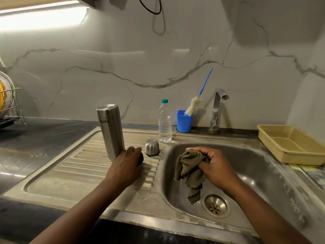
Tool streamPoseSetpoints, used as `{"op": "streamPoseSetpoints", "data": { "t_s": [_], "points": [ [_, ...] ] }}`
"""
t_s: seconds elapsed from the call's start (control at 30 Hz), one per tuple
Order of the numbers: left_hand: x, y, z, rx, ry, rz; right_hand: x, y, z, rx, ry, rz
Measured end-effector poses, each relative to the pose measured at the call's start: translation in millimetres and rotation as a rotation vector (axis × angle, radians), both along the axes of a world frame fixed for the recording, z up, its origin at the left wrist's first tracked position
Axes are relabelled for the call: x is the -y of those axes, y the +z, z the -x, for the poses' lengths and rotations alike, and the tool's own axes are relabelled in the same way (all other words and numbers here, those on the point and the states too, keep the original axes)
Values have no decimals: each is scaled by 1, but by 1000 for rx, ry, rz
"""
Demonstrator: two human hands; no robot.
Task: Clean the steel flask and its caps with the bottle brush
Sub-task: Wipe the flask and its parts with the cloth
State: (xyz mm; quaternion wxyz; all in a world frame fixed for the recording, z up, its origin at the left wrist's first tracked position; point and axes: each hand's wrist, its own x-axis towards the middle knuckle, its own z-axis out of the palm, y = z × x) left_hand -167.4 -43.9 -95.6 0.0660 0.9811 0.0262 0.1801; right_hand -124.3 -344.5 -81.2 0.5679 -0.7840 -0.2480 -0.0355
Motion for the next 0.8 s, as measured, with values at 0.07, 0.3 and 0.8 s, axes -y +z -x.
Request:
{"op": "streamPoseSetpoints", "data": {
  "t_s": [0.07, 0.3, 0.8],
  "points": [
    [2, 0, -3, 17, -27, 23, 1, 0, -1, 0, -14, -4],
    [56, 12, -17, 42, -303, 459, 8, 5, -5, -86, -181, -150],
    [144, 5, -53, 52, -341, 946, 18, 3, -10, 28, -134, 142]
  ]
}}
